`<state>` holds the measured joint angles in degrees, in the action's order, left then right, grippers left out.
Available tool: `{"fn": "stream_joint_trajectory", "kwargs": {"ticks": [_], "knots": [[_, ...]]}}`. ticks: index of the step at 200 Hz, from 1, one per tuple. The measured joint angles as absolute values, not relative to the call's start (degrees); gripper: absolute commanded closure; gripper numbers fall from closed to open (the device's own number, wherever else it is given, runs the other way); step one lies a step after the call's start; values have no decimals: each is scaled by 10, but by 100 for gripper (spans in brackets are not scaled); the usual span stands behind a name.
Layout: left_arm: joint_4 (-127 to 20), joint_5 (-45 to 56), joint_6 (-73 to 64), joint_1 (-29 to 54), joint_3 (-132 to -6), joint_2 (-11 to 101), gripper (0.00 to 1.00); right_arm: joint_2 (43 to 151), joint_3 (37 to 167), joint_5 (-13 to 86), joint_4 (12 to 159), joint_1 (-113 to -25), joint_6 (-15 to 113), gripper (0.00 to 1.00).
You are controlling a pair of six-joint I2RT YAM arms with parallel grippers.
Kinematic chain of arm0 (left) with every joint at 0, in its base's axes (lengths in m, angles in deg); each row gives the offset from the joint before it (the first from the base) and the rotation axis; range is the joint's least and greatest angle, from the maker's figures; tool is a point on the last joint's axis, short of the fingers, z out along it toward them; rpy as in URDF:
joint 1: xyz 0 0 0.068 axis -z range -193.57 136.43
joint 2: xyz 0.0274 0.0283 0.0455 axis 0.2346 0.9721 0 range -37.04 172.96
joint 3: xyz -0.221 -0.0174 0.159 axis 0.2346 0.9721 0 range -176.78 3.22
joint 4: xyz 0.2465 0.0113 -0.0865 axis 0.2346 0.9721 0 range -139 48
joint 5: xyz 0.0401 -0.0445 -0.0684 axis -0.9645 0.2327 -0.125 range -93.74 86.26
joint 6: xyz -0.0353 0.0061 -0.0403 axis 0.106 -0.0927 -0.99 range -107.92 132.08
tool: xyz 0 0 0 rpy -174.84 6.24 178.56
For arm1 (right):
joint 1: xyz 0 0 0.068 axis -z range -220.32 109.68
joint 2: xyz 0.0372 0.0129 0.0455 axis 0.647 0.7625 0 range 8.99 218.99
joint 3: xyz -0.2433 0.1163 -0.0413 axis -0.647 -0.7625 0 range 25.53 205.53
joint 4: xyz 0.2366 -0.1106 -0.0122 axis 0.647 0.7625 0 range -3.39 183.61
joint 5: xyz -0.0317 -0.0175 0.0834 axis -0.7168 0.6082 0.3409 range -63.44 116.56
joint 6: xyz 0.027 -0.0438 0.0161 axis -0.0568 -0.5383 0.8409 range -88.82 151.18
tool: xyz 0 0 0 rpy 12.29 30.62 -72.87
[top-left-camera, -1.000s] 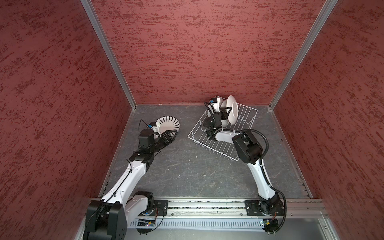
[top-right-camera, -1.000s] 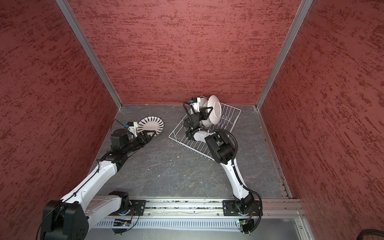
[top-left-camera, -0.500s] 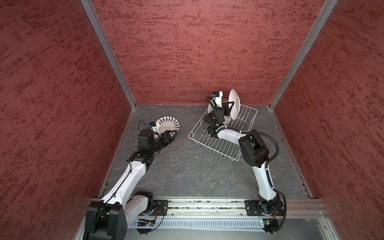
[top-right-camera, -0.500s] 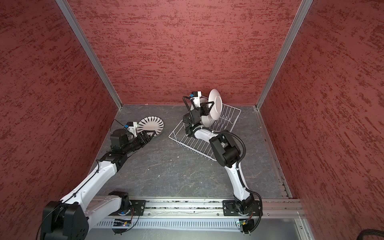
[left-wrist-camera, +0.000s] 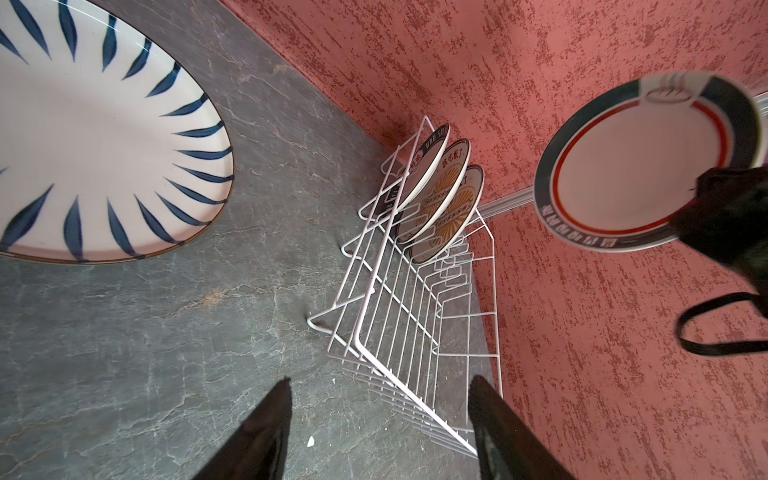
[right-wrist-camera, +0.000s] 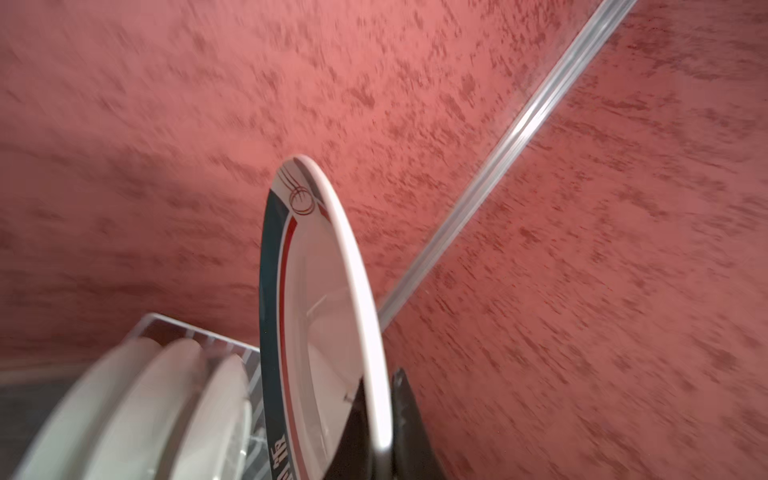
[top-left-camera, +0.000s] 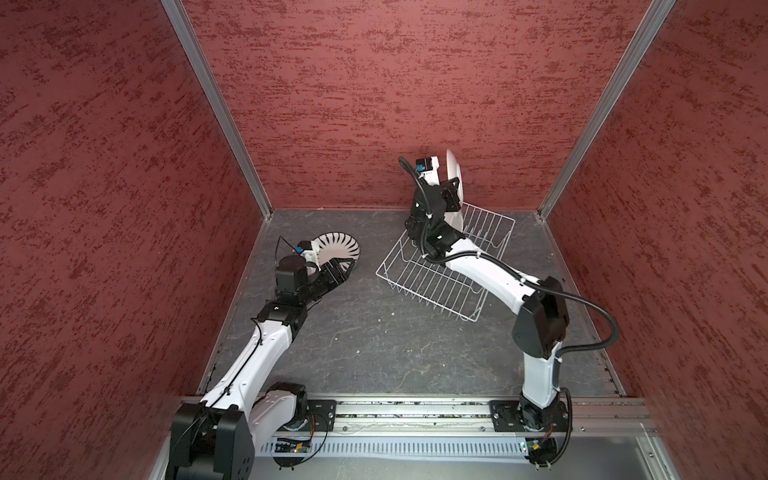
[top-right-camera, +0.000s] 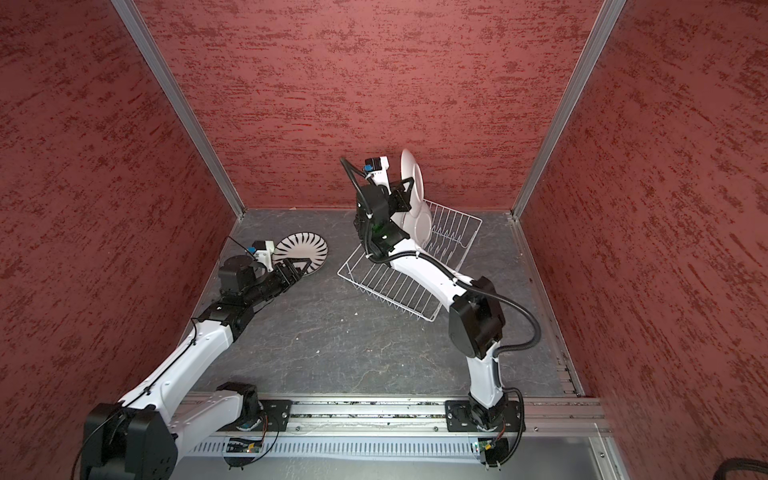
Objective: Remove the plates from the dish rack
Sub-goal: 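Close the right gripper on the green-rimmed plate and lift it from the rack, then carry the green-rimmed plate toward the left gripper while the left gripper grasps its rim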
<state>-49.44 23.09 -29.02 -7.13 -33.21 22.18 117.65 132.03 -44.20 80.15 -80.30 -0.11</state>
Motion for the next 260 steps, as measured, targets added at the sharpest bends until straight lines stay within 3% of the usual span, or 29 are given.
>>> {"fn": "stream_joint_trajectory", "kwargs": {"ticks": [35, 65, 129, 260], "knots": [[-495, 244, -295, -71, -341, 222, 32, 1100, 1330, -344, 994, -799, 200, 100], [-509, 269, -308, -71, -354, 222, 30, 1059, 1281, -226, 1056, -793, 306, 100], [-598, 359, -377, -71, -360, 278, 28, 979, 1144, 6, 1070, -784, 431, 100], [-671, 398, -422, -71, -371, 302, 25, 917, 996, 297, 963, -736, 613, 100]]}}
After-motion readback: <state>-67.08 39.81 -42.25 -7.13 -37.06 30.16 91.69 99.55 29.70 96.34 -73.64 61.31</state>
